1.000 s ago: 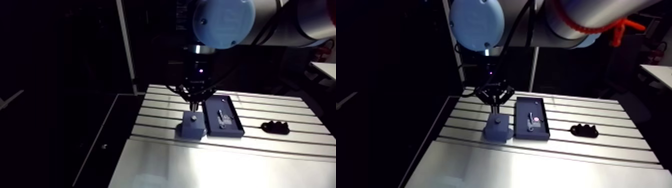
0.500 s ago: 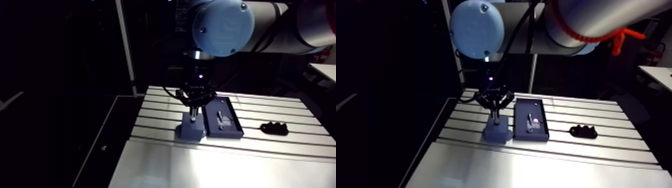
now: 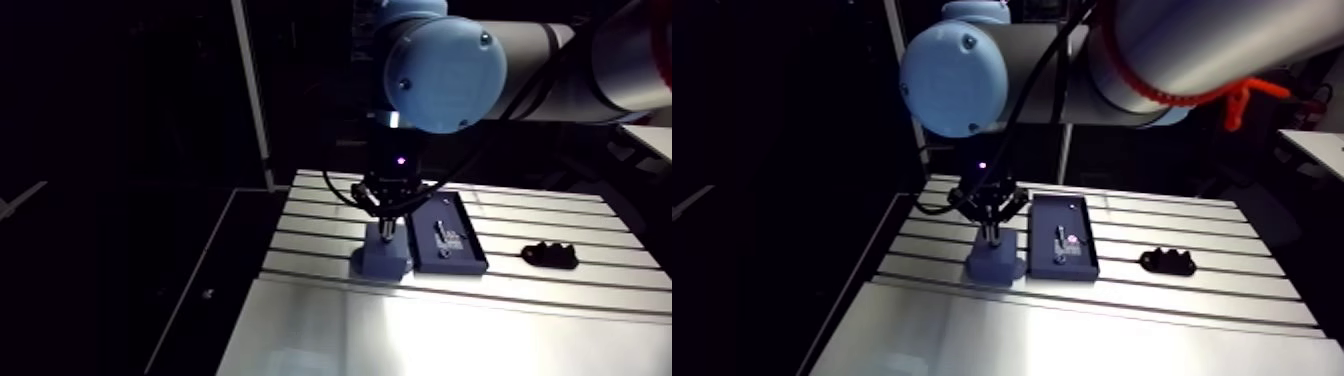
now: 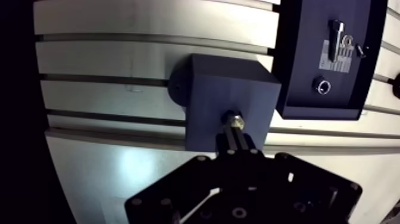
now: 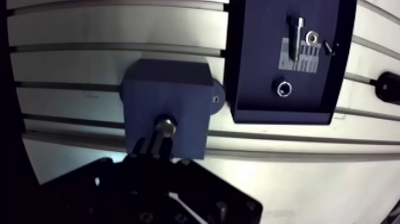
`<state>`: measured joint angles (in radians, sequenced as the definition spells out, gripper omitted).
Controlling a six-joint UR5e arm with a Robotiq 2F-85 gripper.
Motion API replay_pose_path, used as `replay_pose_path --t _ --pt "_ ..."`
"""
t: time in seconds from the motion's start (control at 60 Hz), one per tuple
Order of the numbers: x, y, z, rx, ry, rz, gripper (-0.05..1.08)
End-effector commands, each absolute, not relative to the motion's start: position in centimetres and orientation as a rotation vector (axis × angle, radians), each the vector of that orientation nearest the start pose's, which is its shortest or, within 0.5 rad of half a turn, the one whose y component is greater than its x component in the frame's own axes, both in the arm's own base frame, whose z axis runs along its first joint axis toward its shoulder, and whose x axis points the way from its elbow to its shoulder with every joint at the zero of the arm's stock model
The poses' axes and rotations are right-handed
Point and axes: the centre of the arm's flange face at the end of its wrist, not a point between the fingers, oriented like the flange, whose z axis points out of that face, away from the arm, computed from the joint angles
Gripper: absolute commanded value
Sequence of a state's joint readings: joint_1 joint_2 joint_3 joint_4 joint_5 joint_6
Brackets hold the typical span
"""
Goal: Pick up the M10 bolt and insert it into the hex recess until seated.
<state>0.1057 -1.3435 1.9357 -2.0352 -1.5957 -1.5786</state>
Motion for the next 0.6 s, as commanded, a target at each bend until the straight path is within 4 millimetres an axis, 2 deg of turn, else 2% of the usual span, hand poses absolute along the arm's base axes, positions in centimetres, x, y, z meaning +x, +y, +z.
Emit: replay_pose_path --t 0.017,0.6 --pt "-49.00 -18.34 24.27 -0.175 3.008 0.050 1.08" --pt "-48.80 -18.31 23.74 -0.177 2.997 0.053 1.08"
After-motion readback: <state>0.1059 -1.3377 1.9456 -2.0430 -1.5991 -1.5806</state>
